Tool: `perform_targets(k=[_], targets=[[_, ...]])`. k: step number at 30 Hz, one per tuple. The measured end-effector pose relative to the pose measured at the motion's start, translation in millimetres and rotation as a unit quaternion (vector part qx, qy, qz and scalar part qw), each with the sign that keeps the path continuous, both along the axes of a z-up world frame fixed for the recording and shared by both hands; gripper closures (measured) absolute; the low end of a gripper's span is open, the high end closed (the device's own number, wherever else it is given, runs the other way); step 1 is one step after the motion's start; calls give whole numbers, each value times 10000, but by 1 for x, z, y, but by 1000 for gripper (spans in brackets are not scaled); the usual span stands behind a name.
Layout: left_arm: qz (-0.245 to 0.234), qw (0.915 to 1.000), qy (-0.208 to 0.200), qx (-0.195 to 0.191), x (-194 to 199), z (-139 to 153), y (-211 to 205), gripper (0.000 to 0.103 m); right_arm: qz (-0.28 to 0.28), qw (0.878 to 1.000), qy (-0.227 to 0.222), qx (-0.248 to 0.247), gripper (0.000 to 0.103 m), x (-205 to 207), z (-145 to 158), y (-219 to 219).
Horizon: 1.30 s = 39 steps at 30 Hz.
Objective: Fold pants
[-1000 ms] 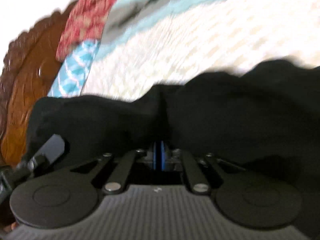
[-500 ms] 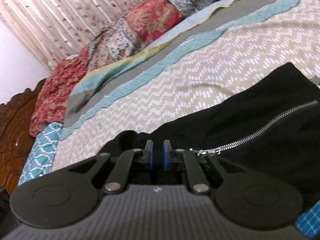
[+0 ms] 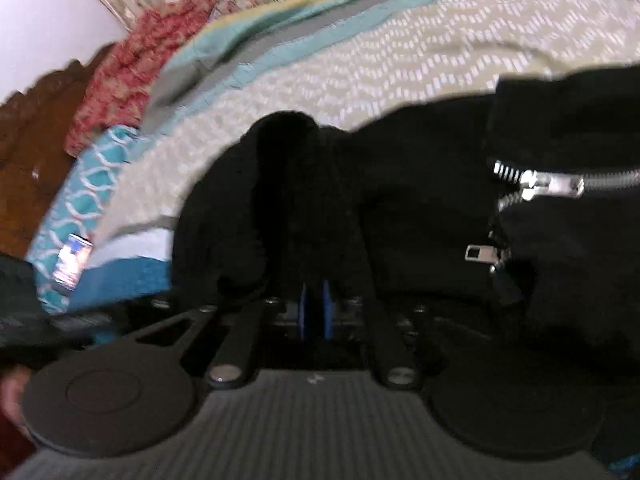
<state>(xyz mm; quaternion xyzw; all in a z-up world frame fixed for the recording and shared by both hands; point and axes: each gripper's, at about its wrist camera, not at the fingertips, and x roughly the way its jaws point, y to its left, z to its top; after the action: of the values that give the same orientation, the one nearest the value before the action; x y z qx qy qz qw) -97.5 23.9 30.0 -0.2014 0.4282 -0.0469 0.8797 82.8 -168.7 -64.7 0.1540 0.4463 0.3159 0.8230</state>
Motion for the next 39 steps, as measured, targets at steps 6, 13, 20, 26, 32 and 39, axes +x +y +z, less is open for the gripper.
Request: perform_targets(k=[6, 13, 20, 26, 32, 39], targets=[[82, 9970, -485, -602, -11, 43, 14, 51, -1397, 9795, -1435, 237, 56, -34, 45, -113], [-543, 9900, -319, -1265, 35, 64, -26, 51, -3172, 9389, -1323, -165, 41, -52, 16, -224], [-1312, 9851, -112, -1107, 71, 82, -100, 38, -3197, 9432, -489, 760, 80, -37, -15, -229], [-1776, 9796, 229, -915, 99, 89, -173, 27, -2424, 9618, -1174, 498, 87, -78, 51, -187], [-2243, 9716, 31, -756, 99, 103, -208, 59, -1211, 9680, -2166, -388, 87, -96, 80, -106], [-1800, 9770, 71, -1138, 94, 106, -143, 91, -632, 9627, -2607, -358, 65, -104, 86, -79]])
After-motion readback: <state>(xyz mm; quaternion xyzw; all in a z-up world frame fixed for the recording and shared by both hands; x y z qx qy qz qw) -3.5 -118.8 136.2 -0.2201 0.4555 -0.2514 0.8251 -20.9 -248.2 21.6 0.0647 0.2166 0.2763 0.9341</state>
